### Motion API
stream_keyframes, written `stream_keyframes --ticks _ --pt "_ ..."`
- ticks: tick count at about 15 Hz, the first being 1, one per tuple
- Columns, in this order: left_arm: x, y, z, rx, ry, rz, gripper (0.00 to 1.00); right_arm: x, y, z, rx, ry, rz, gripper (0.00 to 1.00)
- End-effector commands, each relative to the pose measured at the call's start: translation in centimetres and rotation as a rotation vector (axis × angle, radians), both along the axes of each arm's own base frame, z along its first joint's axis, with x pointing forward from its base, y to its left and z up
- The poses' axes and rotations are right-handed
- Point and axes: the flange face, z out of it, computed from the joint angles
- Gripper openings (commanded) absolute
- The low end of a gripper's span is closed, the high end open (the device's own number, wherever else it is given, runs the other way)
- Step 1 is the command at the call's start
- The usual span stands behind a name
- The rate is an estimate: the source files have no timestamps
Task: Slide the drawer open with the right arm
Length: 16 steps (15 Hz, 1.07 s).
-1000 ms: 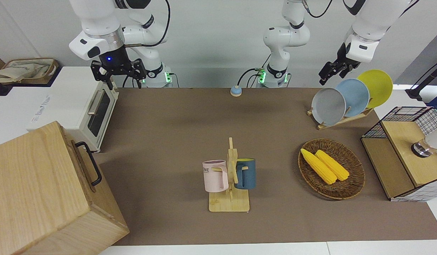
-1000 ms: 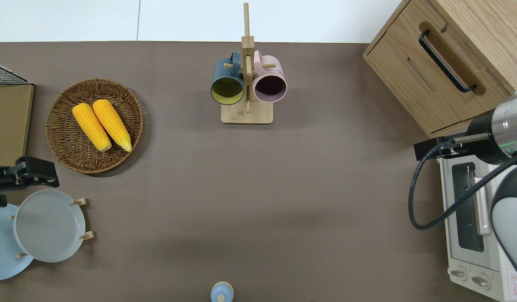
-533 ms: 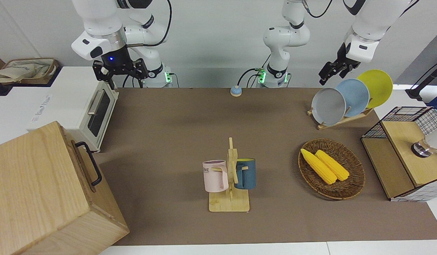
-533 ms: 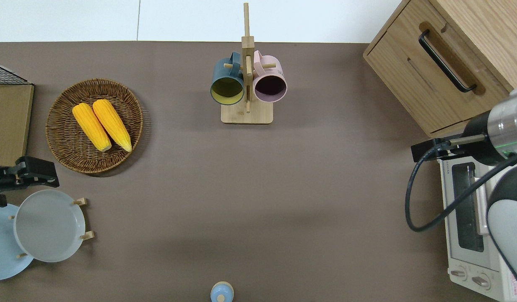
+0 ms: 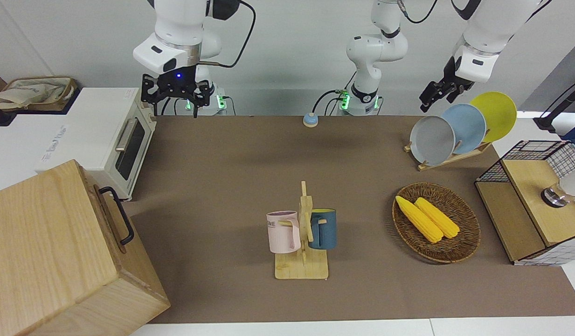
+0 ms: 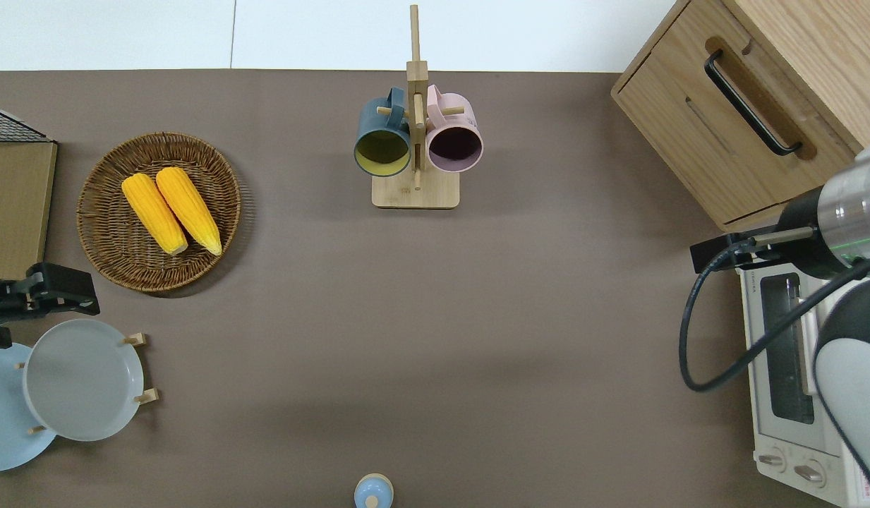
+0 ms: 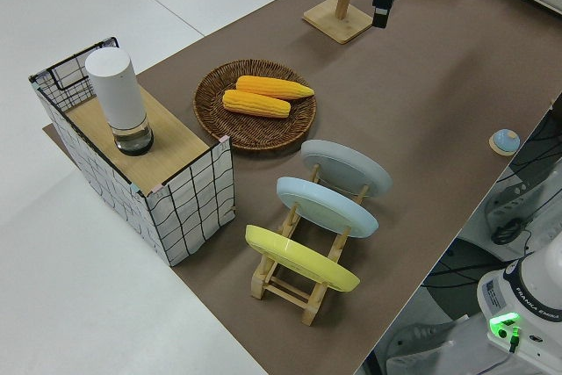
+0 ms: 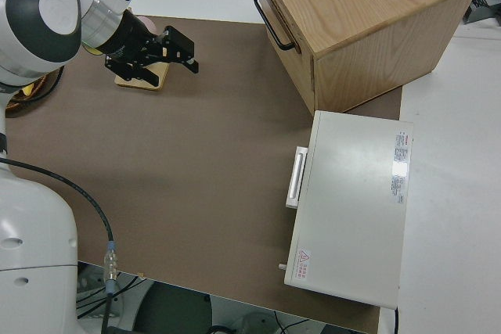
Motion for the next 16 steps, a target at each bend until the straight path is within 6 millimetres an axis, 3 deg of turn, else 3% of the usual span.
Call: stream_keyframes --ticks 1,3,6,9,11,16 --pt "-0.3 0.0 0.4 -0.005 -0.007 -0.009 0.99 1.1 3.0 -2.0 -0.18 -0.037 0.026 0.983" --pt "-0.3 0.0 0.4 -0.005 -0.007 -0.009 0.99 1.4 5.1 -3.9 -0.318 -0.07 0.054 0.983" --pt "-0.3 0.0 0.4 -0.005 -0.007 -0.009 0.99 2.1 6.4 -5.2 -0.447 -0.109 0.106 0.981" --pt "-0.3 0.0 0.4 -0.005 -0.007 -0.009 0.99 3.2 7.8 -9.0 -0.638 -0.153 0.153 0.979" --pt "-0.3 0.0 0.4 -0.005 -0.007 -0.009 0.99 3.9 8.1 -10.3 -0.718 -0.18 0.168 0.979" --pt "-0.3 0.0 0.4 -0.005 -0.007 -0.009 0.99 5.7 10.4 -17.0 -0.894 -0.281 0.195 0.975"
